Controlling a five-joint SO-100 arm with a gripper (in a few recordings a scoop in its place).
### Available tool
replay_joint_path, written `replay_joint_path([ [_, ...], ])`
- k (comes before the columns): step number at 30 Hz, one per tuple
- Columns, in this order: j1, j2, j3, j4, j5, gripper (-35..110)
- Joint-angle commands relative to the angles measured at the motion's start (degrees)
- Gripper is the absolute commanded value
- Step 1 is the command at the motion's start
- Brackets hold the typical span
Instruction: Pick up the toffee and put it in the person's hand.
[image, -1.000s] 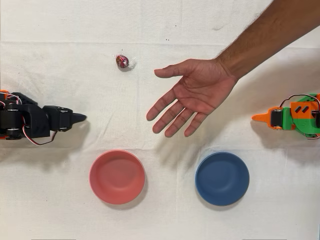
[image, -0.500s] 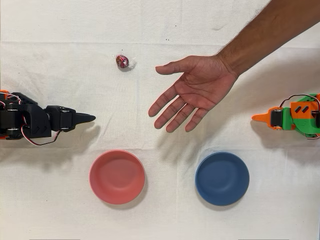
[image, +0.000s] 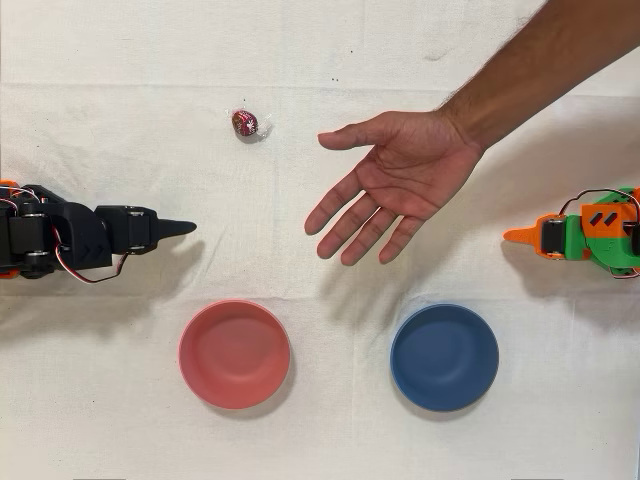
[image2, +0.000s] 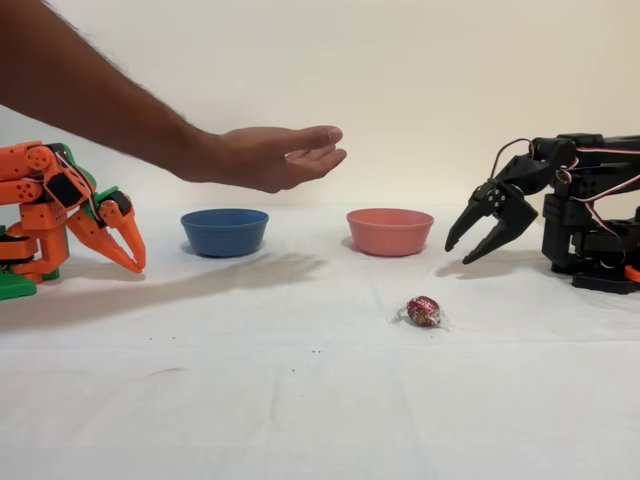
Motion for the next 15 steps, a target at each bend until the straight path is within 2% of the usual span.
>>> replay_joint_path([
  [1,-1.8,-4.3,-8.6,0.4,1.6,16],
  [15,-6.2,-28.3,-31.0,4.2,5.8,20],
])
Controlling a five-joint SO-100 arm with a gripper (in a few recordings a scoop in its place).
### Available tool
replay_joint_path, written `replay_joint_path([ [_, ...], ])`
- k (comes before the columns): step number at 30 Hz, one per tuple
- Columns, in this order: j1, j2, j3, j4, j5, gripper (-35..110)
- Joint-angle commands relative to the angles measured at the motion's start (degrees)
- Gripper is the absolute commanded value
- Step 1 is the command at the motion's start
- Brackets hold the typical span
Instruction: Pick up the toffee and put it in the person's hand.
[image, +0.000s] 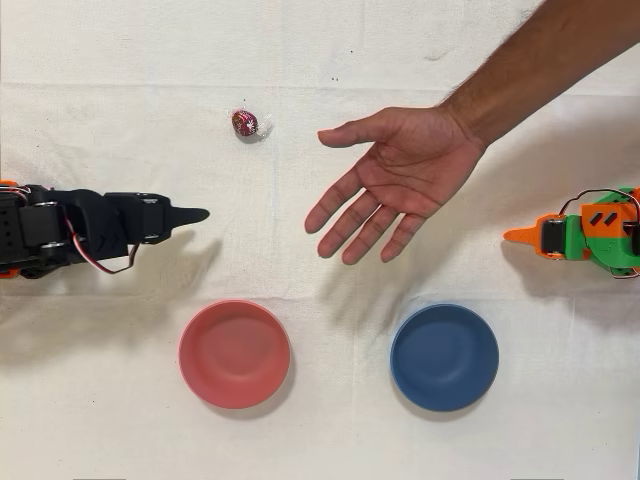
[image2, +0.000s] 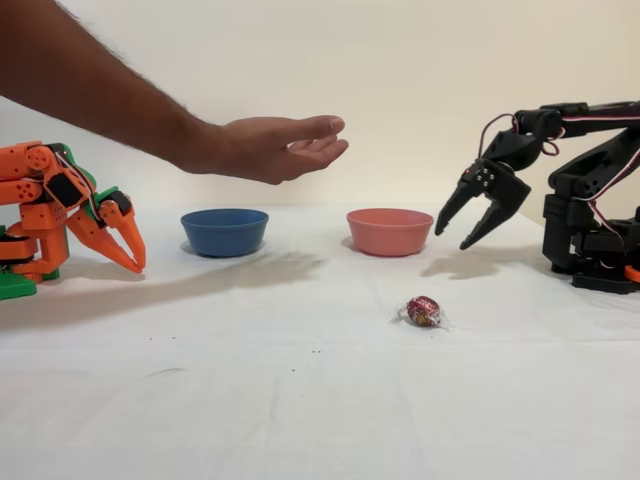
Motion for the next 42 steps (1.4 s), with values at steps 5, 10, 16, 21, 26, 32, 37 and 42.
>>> replay_joint_path([
  [5,-3.4,-8.8,-11.7,-2.1,0.5,20],
  [10,-5.2,-16.3,-17.0,-2.7,0.1,20],
  [16,-6.6,-23.7,-22.6,-2.9,0.6,20],
  [21,-7.6,-29.6,-27.1,-3.0,0.6,21],
  [26,-9.2,-34.3,-31.0,-2.9,0.4,23],
  [32,-11.9,-41.3,-37.6,-2.2,0.1,25],
  [37,-14.0,-47.8,-44.3,-1.6,0.9,25],
  [42,-15.0,-52.1,-48.7,-1.2,1.0,25],
])
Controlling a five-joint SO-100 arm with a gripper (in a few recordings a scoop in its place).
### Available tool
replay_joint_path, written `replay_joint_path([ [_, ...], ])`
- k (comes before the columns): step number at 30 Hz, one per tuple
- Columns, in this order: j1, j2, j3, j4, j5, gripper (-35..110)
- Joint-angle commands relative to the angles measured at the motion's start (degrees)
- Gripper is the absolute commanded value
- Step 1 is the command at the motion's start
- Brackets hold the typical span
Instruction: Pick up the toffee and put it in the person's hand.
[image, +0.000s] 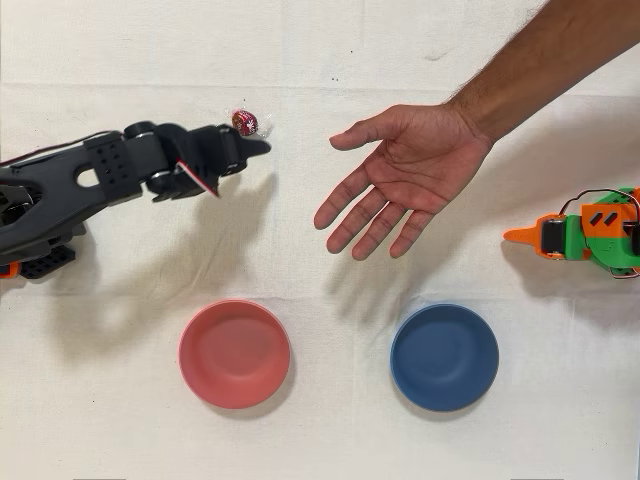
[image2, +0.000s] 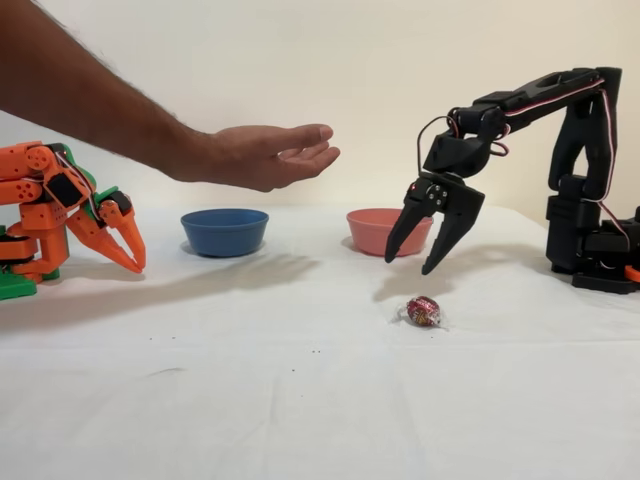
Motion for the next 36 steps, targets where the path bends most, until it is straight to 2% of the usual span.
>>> replay_joint_path([
  [1,-1.8,0.0,-6.6,1.1,0.6,25],
  [13,-5.4,-4.0,-6.8,3.2,-1.6,25],
  [36,-8.8,-13.8,-15.5,4.2,0.9,25],
])
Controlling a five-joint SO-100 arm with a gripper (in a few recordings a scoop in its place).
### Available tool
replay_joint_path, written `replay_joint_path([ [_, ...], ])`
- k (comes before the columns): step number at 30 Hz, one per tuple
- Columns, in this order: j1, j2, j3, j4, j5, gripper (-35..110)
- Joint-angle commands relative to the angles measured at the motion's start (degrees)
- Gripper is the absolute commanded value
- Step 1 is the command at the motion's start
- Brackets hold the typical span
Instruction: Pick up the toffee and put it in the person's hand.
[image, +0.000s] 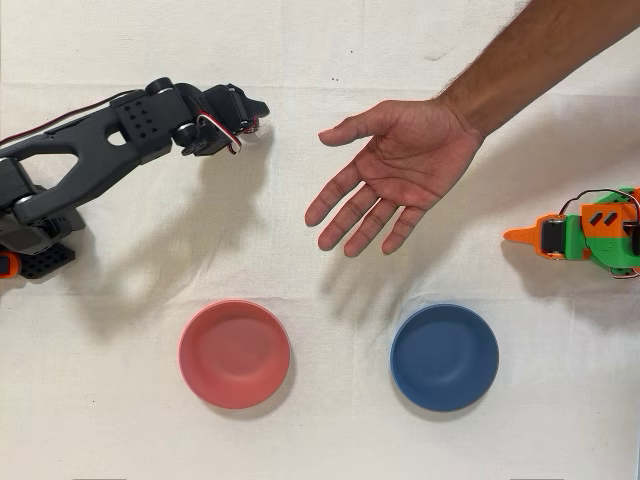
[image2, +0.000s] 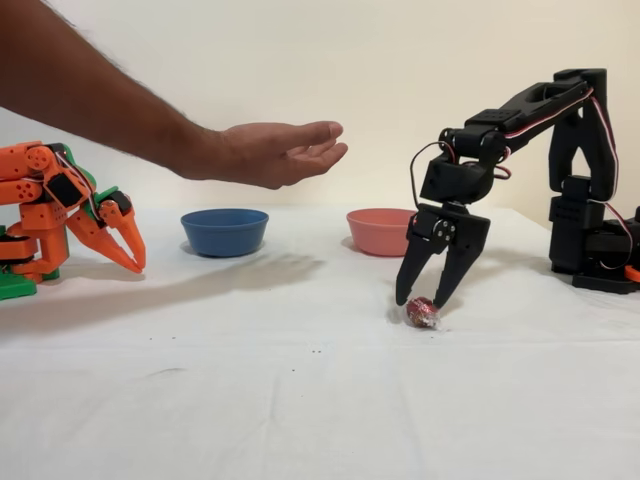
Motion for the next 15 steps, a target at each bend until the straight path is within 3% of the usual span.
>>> replay_joint_path([
  [1,-1.2,1.5,-3.3,0.7,1.2,24],
  [15,-1.4,-0.7,-2.5,-0.3,7.0,17],
])
